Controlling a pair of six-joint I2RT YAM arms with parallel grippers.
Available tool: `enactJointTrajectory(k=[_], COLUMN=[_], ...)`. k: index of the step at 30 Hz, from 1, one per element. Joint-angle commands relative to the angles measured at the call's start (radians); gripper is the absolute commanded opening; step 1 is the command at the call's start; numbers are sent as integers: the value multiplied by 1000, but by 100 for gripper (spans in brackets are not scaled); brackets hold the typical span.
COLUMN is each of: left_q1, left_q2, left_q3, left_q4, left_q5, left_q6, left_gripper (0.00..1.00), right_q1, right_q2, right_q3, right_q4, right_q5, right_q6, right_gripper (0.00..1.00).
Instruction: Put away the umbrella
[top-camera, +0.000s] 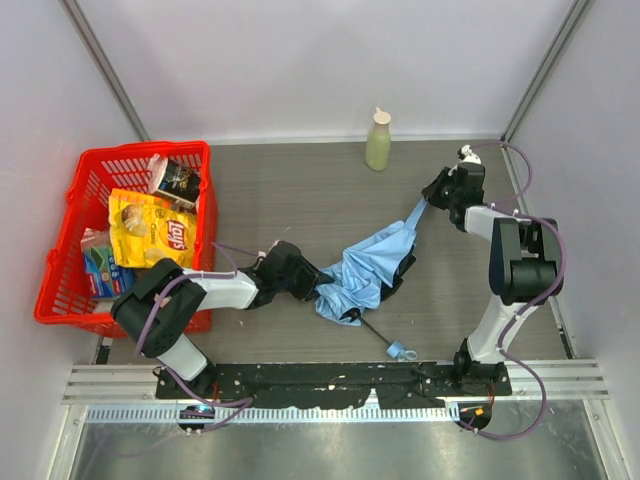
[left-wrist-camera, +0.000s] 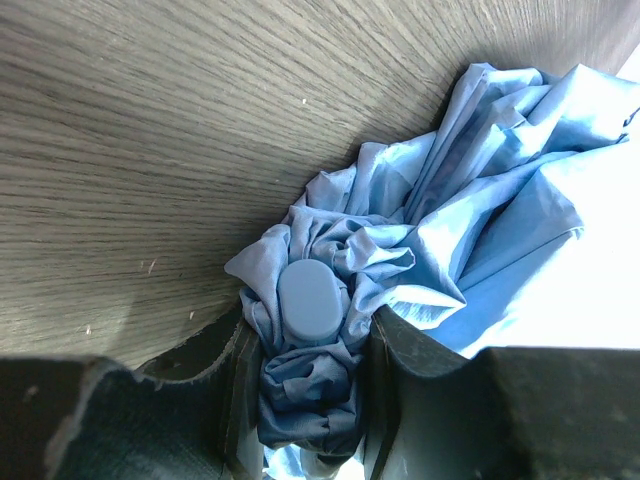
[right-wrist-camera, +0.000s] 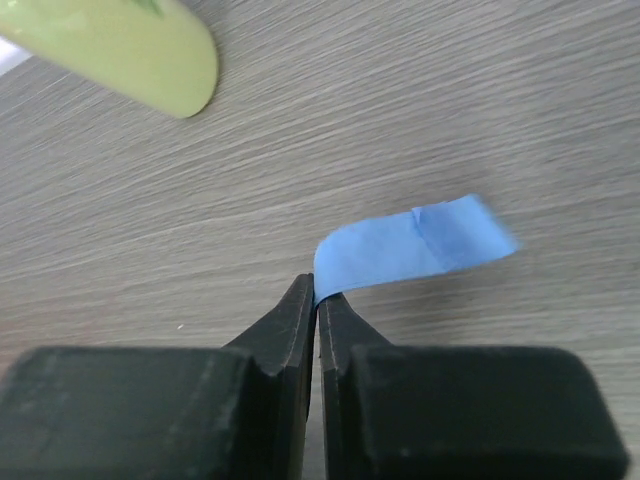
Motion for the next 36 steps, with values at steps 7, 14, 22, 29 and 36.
enactJointTrajectory(k=[7, 14, 22, 29, 36], left_q1=[-9, -11, -11, -11, -20], left_q2=[-5, -10, -40, -68, -65], left_q3=[-17, -11, -4, 5, 32], left_q4=[-101, -136, -239, -340, -403], left_q5=[-15, -28, -81, -137, -160], left_q6=[35, 34, 14, -4, -21], left_gripper=[0, 0, 0, 0, 0], right_q1=[-72, -101, 108, 640, 1038], right_q2=[134, 231, -207, -673, -795], right_q3=[149, 428, 236, -171, -363], right_q4=[27, -283, -564, -567, -380], right_q5=[2, 179, 266, 307, 336], right_q6=[-102, -144, -79, -115, -178], right_gripper=[22, 32, 55, 79, 78])
